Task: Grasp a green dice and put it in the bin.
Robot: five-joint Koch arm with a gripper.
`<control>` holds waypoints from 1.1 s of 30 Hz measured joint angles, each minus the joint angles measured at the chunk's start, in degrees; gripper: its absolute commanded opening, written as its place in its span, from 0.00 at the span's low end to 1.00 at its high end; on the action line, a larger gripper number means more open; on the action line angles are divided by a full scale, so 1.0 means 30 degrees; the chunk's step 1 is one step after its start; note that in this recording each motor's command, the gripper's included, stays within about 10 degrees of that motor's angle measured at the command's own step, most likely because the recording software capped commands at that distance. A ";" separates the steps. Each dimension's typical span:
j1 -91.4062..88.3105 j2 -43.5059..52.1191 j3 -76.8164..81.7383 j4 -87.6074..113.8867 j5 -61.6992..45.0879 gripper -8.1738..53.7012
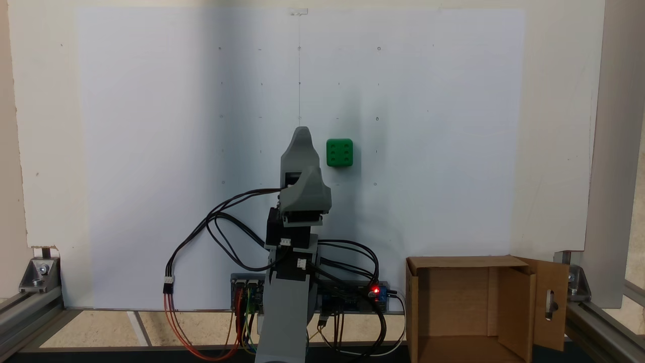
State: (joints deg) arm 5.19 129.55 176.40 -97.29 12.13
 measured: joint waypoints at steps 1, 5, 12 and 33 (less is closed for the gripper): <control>0.0557 0.0000 0.0000 0.0264 -0.0234 0.86; 0.2461 0.0000 0.0000 0.1816 -0.3135 0.86; 0.2461 0.0000 0.0000 0.1816 -0.3662 0.86; 0.2461 0.0000 0.0000 0.1846 -0.3691 0.86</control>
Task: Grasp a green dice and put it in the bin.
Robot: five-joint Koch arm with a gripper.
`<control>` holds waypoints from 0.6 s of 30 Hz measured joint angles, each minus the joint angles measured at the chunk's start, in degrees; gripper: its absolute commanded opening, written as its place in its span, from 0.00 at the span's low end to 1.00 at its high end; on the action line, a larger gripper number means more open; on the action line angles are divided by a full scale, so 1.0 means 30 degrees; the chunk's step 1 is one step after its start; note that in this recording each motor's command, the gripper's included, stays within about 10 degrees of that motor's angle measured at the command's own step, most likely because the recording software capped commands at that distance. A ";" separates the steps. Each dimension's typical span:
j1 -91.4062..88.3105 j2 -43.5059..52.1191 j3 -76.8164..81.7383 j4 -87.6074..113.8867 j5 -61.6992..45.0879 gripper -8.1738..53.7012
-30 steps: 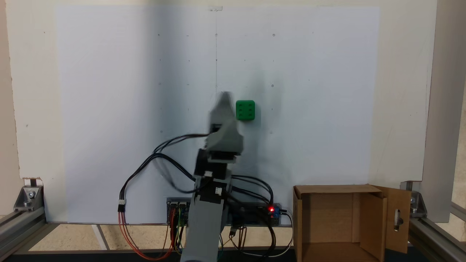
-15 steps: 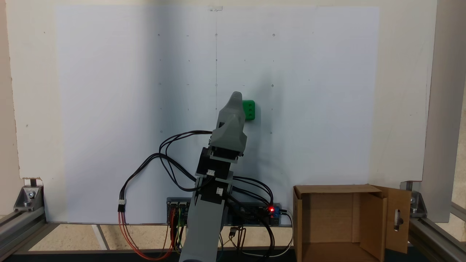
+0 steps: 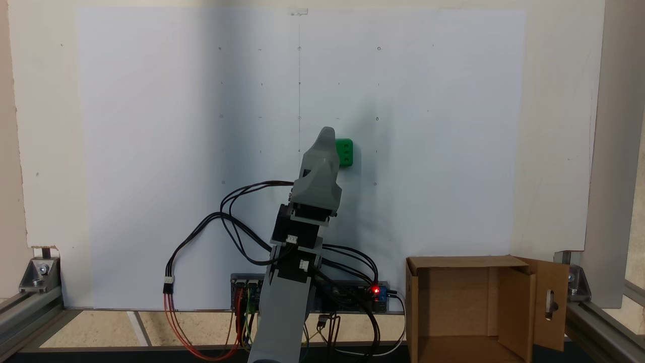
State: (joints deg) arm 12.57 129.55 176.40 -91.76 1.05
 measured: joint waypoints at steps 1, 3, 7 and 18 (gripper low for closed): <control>0.0000 0.0000 0.0000 -0.0029 0.0000 0.86; 0.0000 0.0000 0.0000 -0.0029 0.0000 0.86; 0.0000 0.0000 0.0000 -0.0029 0.0000 0.86; 0.0000 0.0000 0.0000 -0.0029 0.0000 0.87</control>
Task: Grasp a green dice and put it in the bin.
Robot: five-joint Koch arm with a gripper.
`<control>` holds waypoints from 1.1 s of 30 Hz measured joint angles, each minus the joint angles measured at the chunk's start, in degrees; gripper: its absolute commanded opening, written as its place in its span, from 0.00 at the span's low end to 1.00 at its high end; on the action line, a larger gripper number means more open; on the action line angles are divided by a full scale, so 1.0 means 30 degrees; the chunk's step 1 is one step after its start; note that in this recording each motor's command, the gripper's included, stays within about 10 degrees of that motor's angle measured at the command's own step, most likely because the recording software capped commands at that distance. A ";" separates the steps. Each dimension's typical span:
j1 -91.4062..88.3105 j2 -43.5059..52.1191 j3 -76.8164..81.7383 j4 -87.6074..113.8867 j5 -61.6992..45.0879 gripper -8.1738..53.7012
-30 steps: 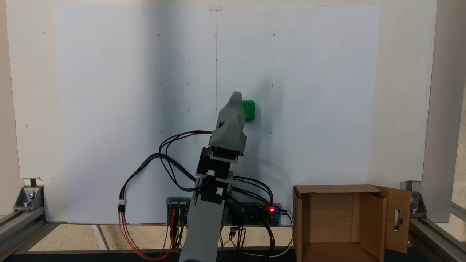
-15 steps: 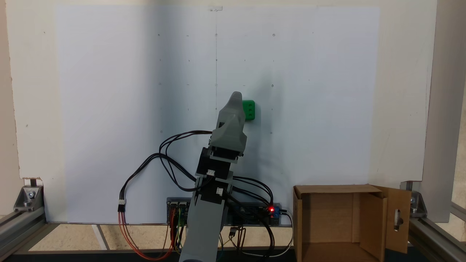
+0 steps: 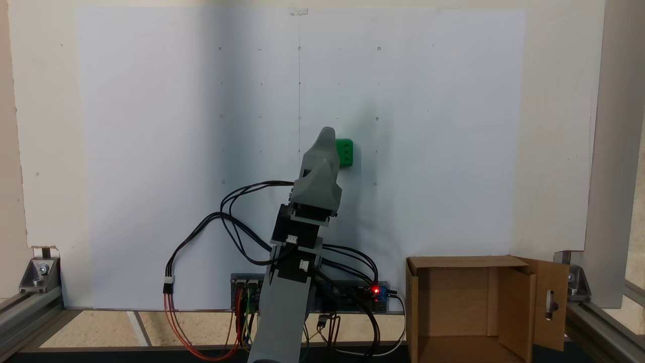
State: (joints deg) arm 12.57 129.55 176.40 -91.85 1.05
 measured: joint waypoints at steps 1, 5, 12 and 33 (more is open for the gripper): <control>0.0059 0.0000 0.0000 0.0000 0.0000 0.87; -0.0029 0.0000 0.0000 0.0000 0.0000 0.87; 0.0088 0.0000 0.0000 0.0000 0.0000 0.86; -0.0557 0.0000 -1.0400 1.5557 0.0000 0.84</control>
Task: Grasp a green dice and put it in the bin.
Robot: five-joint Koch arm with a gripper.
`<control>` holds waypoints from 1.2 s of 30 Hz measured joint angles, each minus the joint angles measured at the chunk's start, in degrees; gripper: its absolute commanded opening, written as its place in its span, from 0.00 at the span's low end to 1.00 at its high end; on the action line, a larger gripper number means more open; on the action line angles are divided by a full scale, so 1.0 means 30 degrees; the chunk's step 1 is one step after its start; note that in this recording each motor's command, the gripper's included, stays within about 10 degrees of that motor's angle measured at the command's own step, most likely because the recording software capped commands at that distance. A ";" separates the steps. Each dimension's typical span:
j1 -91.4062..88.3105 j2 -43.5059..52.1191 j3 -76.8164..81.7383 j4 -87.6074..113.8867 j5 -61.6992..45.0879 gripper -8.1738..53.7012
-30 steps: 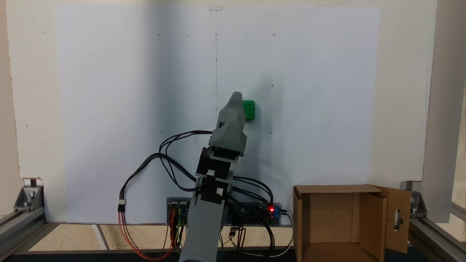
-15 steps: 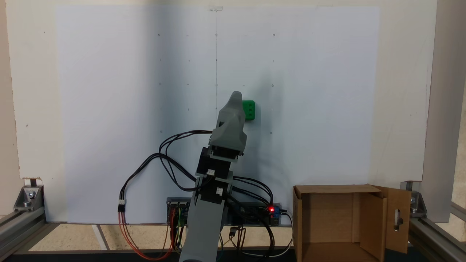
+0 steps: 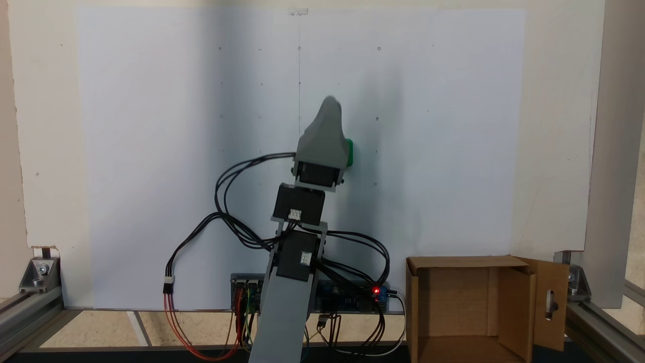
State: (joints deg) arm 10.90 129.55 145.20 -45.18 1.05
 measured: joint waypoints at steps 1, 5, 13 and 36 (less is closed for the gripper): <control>0.0000 0.0000 -0.1172 0.1230 0.0000 0.84; -0.0117 0.0000 -0.5098 0.6445 0.0000 0.84; 0.0674 -0.0615 -0.9814 1.6670 0.0000 0.86; 0.4102 -0.7881 -1.4531 4.0518 -0.9434 0.88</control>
State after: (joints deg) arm 23.20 105.91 101.60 76.38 -27.25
